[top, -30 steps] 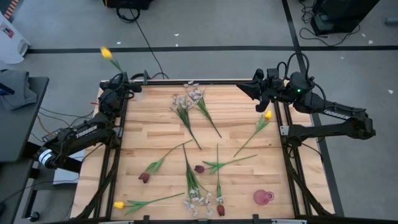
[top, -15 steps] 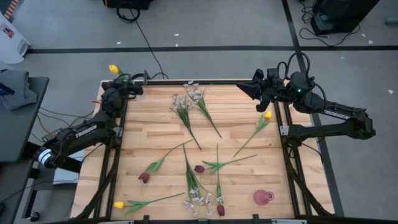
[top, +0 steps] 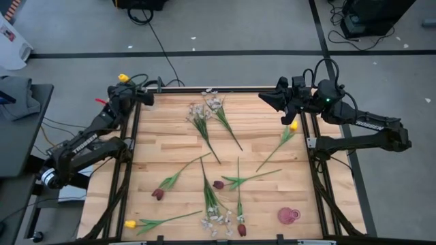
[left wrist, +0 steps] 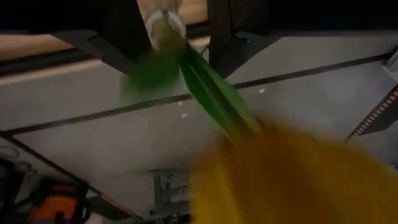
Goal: Sort flowers into vase by color
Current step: Put the top left yellow flower into the left transparent vase, then put the bottom red flower into the right transparent vase
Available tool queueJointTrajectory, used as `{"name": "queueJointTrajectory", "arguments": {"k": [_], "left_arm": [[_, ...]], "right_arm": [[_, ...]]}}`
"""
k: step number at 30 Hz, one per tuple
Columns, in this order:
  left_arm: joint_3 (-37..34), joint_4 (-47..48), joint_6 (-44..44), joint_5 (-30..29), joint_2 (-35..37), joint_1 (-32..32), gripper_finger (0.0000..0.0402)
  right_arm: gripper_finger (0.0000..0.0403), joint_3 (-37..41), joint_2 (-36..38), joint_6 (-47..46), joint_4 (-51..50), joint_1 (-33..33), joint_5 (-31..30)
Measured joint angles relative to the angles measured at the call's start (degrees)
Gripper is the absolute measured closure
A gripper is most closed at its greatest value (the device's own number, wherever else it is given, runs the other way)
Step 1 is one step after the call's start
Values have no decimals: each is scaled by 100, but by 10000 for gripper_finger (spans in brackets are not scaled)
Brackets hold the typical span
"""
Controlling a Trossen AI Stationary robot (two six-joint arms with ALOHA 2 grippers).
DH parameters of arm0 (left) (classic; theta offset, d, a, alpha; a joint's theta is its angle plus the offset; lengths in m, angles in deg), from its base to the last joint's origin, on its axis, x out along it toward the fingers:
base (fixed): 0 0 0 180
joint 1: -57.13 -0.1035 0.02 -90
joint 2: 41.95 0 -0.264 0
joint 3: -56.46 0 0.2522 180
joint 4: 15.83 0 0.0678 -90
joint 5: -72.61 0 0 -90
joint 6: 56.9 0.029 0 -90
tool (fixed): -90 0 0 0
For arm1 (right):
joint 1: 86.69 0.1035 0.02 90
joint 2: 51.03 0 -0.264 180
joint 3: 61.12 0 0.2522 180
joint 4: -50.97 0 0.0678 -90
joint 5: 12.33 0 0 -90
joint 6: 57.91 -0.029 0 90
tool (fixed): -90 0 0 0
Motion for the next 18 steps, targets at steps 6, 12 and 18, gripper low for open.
{"name": "queueJointTrajectory", "arguments": {"k": [6, 12, 18], "left_arm": [[762, 1142, -278, -120, 2, -4, 192], [1286, 2923, -963, -286, -18, -55, 129], [2054, 3821, -1400, 15, -18, -81, 67]], "right_arm": [[381, -1, 0, 22, -2, -2, 27], [381, -1, 0, 24, -2, -2, 137], [381, 1, 0, 15, -2, -49, 144]]}}
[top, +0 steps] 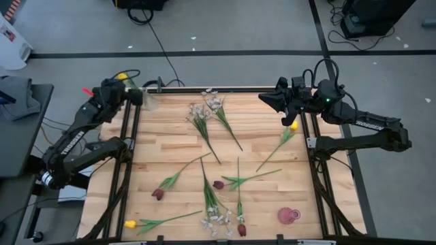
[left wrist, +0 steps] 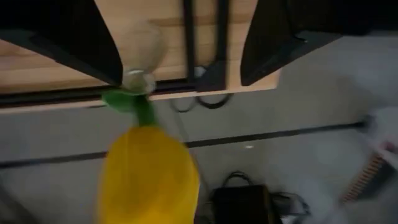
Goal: Sort flowers into vase by color
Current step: Put the bottom red flower into the right transparent vase
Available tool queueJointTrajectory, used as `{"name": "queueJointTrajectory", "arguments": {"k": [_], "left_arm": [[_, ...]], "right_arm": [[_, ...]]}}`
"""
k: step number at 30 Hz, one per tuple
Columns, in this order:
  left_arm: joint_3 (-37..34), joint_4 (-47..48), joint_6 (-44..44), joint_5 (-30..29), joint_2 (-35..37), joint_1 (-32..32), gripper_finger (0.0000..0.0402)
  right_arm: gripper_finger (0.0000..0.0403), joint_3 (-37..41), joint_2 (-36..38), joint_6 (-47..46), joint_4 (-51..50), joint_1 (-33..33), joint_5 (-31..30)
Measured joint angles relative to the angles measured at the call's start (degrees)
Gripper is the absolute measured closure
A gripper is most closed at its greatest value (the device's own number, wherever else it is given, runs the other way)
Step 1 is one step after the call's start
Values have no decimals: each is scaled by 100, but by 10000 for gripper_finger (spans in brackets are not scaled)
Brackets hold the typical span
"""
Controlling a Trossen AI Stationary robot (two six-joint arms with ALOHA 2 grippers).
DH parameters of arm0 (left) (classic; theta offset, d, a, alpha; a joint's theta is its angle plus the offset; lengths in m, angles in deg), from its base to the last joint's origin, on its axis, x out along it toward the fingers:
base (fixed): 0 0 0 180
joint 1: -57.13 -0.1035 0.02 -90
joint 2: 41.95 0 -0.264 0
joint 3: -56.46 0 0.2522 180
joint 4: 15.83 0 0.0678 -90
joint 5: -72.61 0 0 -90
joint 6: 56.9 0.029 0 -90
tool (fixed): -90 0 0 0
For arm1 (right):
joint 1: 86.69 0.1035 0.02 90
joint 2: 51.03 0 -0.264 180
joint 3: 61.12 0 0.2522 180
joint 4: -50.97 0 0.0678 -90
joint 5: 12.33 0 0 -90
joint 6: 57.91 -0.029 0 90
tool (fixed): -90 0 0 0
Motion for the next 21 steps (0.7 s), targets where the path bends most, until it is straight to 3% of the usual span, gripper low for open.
{"name": "queueJointTrajectory", "arguments": {"k": [6, 16, 21], "left_arm": [[786, 940, -957, 1064, -4, 20, 46], [1309, 1389, -2551, 4736, 201, 26, 48], [1307, 1120, -3189, 5842, 306, 26, 48]], "right_arm": [[381, -2, 0, -11, 43, -168, -4], [381, 0, -2, 9, 44, -447, -6], [381, -2, -2, 144, 44, -564, -7]]}}
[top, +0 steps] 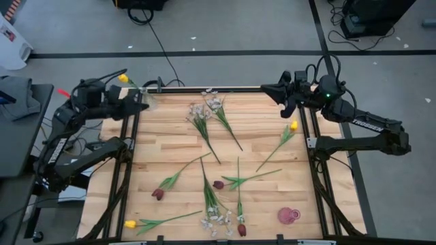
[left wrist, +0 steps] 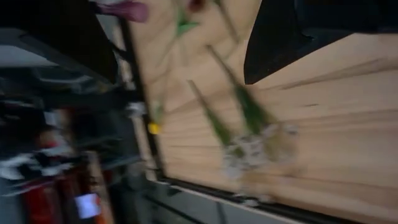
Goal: Sort flowers into vase by color
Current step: Put the bottom red flower into the right transparent vase
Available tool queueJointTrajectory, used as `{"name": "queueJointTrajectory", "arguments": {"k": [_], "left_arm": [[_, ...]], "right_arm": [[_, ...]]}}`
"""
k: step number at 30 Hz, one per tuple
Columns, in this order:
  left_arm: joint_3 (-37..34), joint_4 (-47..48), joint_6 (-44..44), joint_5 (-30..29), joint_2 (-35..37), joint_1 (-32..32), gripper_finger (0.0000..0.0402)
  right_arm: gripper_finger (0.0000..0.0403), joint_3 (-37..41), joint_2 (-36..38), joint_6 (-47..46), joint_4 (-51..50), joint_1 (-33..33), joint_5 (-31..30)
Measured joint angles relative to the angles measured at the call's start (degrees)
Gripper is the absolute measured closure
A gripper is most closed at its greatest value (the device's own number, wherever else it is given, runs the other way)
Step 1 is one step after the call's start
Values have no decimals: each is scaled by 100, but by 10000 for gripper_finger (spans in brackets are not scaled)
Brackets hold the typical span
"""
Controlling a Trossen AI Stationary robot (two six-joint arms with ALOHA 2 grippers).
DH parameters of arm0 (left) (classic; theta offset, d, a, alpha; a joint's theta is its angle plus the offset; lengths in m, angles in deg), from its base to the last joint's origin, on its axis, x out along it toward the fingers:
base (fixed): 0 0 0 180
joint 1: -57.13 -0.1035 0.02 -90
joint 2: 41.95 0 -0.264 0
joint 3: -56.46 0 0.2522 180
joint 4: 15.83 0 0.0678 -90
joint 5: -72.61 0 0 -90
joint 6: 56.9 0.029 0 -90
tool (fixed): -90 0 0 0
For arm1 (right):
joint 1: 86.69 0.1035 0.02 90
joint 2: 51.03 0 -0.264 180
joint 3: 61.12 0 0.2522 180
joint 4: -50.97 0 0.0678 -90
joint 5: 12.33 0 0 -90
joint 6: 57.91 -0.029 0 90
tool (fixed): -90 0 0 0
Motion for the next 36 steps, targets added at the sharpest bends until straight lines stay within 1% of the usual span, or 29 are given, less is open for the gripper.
{"name": "queueJointTrajectory", "arguments": {"k": [6, 8, 10, 13, 15, 19, 21, 22, 23, 25, 26, 29, 31, 33, 36], "left_arm": [[0, -1119, -386, 506, -4, 19, 48], [0, -1470, -487, 584, -3, 108, 48], [-1, -1607, -501, 583, 45, 252, 48], [-4, -1654, -504, 280, 205, 495, 48], [-12, -1734, -427, -175, 361, 638, 48], [-9, -2604, 15, -974, 622, 838, 48], [-9, -2954, 268, -1185, 702, 866, 49], [-9, -3069, 372, -1181, 744, 868, 49], [-9, -3139, 449, -1112, 780, 868, 49], [-9, -3169, 538, -785, 817, 868, 49], [-10, -3140, 520, -536, 820, 868, 49], [-64, -3149, 192, 505, 817, 868, 49], [-88, -3125, 74, 973, 817, 868, 49], [-109, -3128, 63, 1208, 817, 868, 49], [-109, -2968, 72, 1232, 817, 868, 49]], "right_arm": [[381, 2, 0, 217, 0, -170, 0], [381, 1, 0, 221, 0, -242, 0], [381, 0, 0, 214, 0, -309, -2], [381, 0, 0, 212, 38, -377, -2], [381, 1, 0, 212, 53, -415, -1], [381, 0, 0, 210, 120, -484, -2], [381, 2, 0, 210, 190, -518, -2], [381, 2, 0, 210, 218, -532, -2], [381, 2, 0, 210, 246, -547, -2], [381, 1, 0, 210, 267, -580, -18], [381, 1, 0, 210, 270, -594, -60], [381, 0, 0, 210, 281, -598, -367], [381, 0, 0, 212, 286, -598, -666], [381, 1, -2, 280, 285, -598, -974], [381, 1, -10, 284, 303, -598, -1421]]}}
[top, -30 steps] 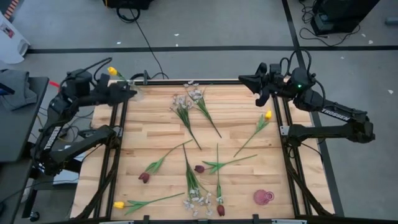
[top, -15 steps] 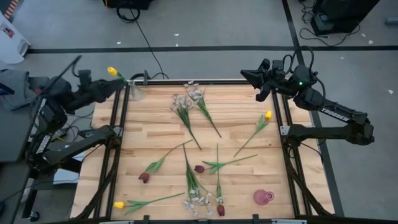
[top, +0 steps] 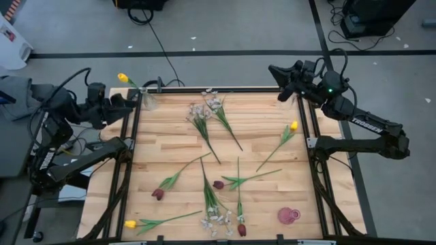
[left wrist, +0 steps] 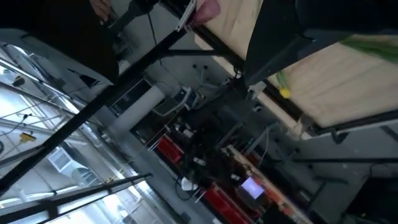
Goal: Sort flowers into vase by color
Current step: Put the bottom red flower into the right transparent vase
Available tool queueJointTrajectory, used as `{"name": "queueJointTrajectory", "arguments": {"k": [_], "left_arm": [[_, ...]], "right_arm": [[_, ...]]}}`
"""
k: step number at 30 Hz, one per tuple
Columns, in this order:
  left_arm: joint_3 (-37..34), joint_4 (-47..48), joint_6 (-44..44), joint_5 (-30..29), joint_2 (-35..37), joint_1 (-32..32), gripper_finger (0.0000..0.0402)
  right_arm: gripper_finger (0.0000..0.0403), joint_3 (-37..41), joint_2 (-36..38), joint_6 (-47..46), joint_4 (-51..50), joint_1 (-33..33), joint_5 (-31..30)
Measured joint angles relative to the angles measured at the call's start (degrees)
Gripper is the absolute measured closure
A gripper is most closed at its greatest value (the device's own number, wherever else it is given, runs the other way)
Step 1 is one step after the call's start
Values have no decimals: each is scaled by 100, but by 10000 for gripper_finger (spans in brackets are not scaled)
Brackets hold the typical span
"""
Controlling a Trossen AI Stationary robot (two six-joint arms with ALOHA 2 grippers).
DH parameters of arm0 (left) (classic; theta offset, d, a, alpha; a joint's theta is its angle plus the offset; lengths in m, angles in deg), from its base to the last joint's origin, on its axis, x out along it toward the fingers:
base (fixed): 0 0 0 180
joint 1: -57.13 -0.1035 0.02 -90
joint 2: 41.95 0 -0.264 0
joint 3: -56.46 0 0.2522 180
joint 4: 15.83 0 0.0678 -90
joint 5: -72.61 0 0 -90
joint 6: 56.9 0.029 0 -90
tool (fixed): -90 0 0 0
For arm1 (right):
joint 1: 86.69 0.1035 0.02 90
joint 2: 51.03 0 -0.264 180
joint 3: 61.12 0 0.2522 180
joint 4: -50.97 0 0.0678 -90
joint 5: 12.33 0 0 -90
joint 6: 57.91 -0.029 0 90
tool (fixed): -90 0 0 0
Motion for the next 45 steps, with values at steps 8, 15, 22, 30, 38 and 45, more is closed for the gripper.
{"name": "queueJointTrajectory", "arguments": {"k": [8, 15, 22, 30, 38, 45], "left_arm": [[-10, 2996, 1468, -610, -9, 0, 72], [-11, 3939, 2819, -1560, -155, 0, 92], [-7, 3278, 3094, -684, -388, 0, 94], [25, 2224, 1877, 1599, -395, 1, 94], [48, 425, 877, 1534, -351, 0, 94], [55, 1229, 2481, -1360, -535, 0, 94]], "right_arm": [[381, 2, -32, -320, 51, 0, -538], [381, -1, -56, -335, 139, 25, -651], [381, -1, -284, -334, 342, 31, -710], [381, -1, -709, -696, 77, 34, -323], [381, -1, -1112, -1191, -744, 431, 652], [381, -1, -1356, -1267, -1623, 1073, 1165]]}}
